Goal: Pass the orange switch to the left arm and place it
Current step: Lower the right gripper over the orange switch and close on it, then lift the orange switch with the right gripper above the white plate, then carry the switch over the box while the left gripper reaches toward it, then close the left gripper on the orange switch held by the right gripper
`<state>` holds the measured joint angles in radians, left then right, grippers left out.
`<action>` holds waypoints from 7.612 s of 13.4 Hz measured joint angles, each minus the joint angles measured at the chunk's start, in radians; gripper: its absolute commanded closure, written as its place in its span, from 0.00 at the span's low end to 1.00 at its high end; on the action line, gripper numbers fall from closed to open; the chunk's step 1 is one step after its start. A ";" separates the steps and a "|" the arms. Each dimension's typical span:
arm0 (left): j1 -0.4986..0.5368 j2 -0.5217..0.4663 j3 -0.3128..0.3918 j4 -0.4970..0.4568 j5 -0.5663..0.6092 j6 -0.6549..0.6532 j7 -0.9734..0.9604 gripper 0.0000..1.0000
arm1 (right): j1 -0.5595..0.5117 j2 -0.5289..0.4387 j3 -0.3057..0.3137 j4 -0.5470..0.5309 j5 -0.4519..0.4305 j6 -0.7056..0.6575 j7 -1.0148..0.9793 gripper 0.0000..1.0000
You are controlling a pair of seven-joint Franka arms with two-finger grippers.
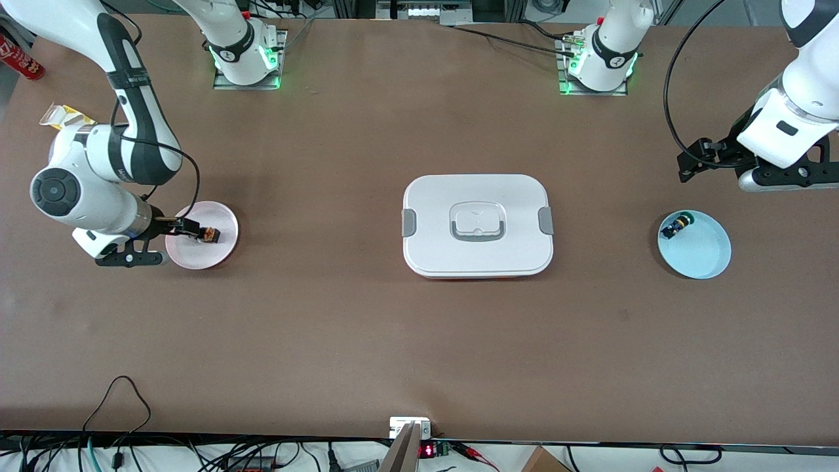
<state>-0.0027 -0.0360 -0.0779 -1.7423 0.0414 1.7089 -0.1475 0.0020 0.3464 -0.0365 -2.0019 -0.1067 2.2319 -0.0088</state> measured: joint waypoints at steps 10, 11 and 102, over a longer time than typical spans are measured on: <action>0.000 0.001 0.000 0.000 0.000 0.000 0.000 0.00 | -0.016 0.083 0.000 -0.065 0.001 0.146 0.090 0.00; 0.000 0.001 0.000 0.000 0.000 0.000 0.000 0.00 | -0.015 0.085 0.001 -0.068 0.001 0.146 0.091 0.00; 0.023 0.133 -0.339 -0.346 -1.847 0.145 0.560 0.40 | 0.364 -0.049 0.331 0.261 1.810 -0.090 -1.817 1.00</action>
<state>0.0200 0.0966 -0.4165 -2.0882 -1.8058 1.8543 0.4128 0.3664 0.2972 0.2948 -1.7410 1.7033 2.1417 -1.8259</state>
